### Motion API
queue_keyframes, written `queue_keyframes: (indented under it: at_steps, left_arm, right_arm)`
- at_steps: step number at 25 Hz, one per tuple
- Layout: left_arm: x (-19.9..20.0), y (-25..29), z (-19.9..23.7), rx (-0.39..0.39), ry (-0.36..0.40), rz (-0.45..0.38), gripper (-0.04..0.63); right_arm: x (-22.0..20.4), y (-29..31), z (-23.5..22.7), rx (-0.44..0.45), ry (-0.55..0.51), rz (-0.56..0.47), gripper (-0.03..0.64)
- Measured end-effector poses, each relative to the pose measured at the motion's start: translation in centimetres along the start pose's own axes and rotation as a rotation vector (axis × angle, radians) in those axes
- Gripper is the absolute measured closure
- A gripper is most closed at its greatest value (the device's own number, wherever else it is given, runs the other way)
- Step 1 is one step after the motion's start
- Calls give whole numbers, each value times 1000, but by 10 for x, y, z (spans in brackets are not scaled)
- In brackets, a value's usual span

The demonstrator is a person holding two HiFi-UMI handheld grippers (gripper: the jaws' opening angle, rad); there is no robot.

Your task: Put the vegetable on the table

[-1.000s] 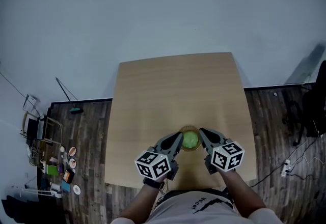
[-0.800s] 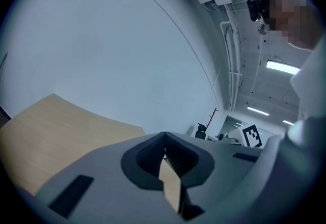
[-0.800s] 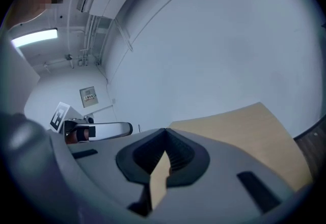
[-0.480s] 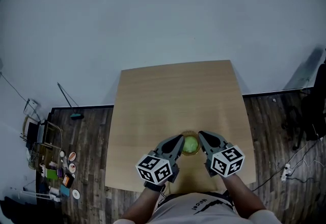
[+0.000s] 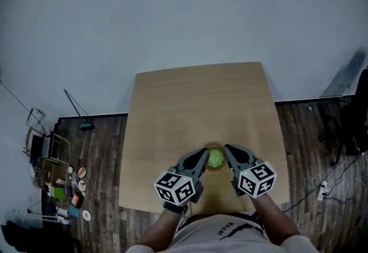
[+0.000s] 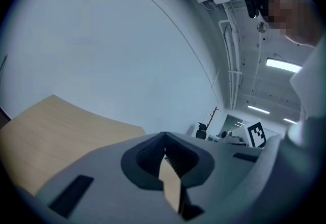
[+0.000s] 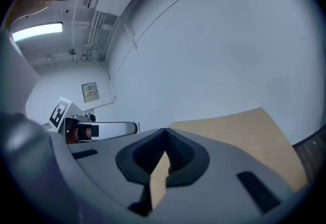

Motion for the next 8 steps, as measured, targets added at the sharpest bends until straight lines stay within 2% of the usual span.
queue_keyframes:
  at_steps: [8]
  left_arm:
    - [1, -2, 4, 0, -2, 3, 581]
  right_arm:
    - [-2, 4, 2, -8, -5, 6, 604]
Point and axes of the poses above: the fingertips, and each gripper's own axes: y forward along the fingers, z to its left, x out of its top, the point moved 3 cm from there along -y, backward along the fingers, and after that the axes turned 6 degrees about -y, right-handed, at the moved point
